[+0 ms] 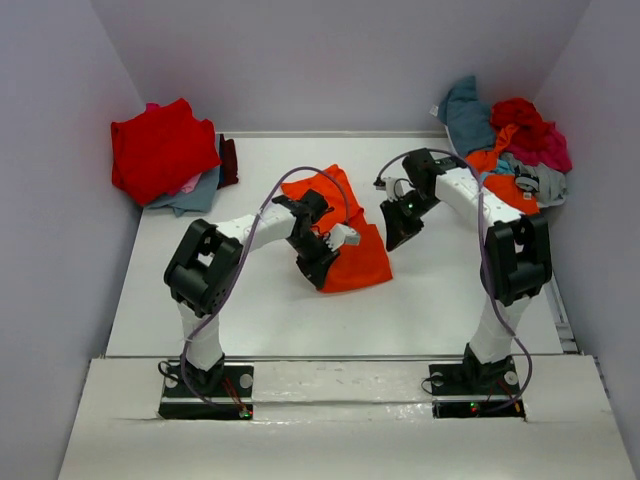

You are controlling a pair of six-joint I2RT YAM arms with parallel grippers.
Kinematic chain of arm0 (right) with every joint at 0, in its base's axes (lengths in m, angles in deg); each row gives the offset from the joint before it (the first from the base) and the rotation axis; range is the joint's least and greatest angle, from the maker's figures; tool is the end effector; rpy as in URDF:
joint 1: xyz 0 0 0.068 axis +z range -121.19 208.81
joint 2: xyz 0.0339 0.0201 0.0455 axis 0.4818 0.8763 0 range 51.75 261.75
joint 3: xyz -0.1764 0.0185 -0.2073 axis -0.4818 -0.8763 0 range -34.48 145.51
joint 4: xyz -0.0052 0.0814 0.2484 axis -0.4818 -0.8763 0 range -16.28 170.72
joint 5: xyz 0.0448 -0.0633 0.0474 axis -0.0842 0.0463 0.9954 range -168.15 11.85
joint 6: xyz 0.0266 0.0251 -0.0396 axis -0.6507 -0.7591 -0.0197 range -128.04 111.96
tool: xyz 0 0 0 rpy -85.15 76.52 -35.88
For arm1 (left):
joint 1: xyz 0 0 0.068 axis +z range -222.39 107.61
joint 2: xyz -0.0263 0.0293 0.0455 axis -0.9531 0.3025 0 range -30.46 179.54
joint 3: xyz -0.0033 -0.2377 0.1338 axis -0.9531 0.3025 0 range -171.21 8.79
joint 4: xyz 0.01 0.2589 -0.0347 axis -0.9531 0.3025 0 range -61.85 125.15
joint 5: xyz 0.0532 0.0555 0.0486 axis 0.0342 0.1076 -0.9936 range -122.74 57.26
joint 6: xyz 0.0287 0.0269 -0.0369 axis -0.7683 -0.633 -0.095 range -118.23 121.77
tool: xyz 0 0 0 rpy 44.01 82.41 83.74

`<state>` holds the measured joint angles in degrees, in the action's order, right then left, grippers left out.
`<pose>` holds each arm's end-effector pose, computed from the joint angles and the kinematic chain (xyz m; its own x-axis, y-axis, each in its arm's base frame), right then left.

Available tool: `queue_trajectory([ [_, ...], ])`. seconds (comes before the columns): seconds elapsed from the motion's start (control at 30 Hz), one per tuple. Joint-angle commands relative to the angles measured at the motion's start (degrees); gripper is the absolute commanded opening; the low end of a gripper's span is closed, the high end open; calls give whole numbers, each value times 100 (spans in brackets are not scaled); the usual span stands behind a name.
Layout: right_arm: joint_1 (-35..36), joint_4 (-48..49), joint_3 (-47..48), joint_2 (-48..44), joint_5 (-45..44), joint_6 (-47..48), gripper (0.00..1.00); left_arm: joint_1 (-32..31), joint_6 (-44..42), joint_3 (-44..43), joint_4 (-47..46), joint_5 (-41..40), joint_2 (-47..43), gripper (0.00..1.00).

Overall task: Fold and stack the t-shirts
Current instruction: Fold the tshirt

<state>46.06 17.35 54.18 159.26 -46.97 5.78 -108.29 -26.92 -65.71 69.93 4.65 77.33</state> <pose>0.3430 0.1259 0.2394 -0.8422 -0.4756 -0.2540 -0.5375 0.7030 0.4658 0.2827 -0.2312 0.1817 -0.4021 0.7619 -0.5078 0.8956 0.2120 -0.3910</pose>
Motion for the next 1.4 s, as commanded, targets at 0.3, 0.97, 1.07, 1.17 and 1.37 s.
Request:
queue_trajectory([
  [0.3, 50, -368, -112, 675, 204, 42, 50, 66, -84, 94, 85, 49, 58, 6],
  [0.97, 50, -70, -516, 1326, 732, 15, 72, 66, -137, 58, 138, 85, 146, 6],
  [1.07, 50, -8, -569, 1378, 749, 6, 72, 66, -128, 58, 137, 111, 164, 6],
  [1.17, 50, 62, -631, 1457, 802, 6, 72, 66, -137, 32, 146, 137, 190, 6],
  [1.37, 50, 45, -491, 1747, 1092, 68, 72, 66, -137, 41, 137, 155, 216, 6],
])
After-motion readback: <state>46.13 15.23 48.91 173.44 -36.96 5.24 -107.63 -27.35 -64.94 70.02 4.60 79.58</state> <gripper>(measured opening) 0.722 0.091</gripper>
